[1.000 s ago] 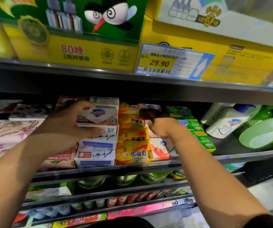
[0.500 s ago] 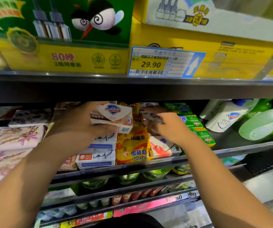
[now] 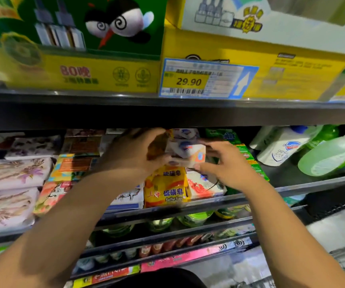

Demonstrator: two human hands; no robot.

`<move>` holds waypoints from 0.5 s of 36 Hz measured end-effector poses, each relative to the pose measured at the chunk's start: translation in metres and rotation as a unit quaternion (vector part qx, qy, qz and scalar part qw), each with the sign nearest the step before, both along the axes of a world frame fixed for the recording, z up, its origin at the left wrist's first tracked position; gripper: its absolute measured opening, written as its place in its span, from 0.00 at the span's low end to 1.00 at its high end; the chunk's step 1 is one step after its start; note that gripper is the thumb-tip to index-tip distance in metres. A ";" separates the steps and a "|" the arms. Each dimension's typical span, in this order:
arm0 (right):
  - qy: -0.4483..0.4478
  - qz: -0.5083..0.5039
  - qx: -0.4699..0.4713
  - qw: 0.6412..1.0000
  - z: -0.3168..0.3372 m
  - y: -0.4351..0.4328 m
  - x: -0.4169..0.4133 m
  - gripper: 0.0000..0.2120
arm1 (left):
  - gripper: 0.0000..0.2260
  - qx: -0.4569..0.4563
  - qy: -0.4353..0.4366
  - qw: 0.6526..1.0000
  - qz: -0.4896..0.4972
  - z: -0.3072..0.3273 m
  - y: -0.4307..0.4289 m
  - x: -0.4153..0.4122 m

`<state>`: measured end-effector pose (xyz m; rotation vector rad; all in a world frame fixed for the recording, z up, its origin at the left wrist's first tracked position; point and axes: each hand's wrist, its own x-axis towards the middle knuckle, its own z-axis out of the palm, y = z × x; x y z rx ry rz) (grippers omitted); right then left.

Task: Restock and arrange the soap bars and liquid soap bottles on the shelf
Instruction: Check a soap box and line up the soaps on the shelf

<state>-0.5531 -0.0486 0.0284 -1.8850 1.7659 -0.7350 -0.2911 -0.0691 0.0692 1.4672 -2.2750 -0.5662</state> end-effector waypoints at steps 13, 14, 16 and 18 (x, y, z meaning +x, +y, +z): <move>0.239 -0.065 0.043 0.968 -0.002 -0.091 0.000 0.22 | 0.17 -0.114 0.028 0.981 0.152 -0.019 -0.005 0.111; 0.258 -0.063 0.050 0.963 -0.002 -0.094 0.001 0.22 | 0.18 -0.106 0.035 0.981 0.157 -0.022 -0.004 0.118; 0.289 -0.070 0.046 0.954 -0.002 -0.097 0.002 0.22 | 0.18 -0.084 0.048 0.980 0.173 -0.033 -0.005 0.138; 0.310 -0.083 0.025 0.947 -0.005 -0.098 0.006 0.22 | 0.19 -0.080 0.036 0.980 0.177 -0.038 -0.003 0.155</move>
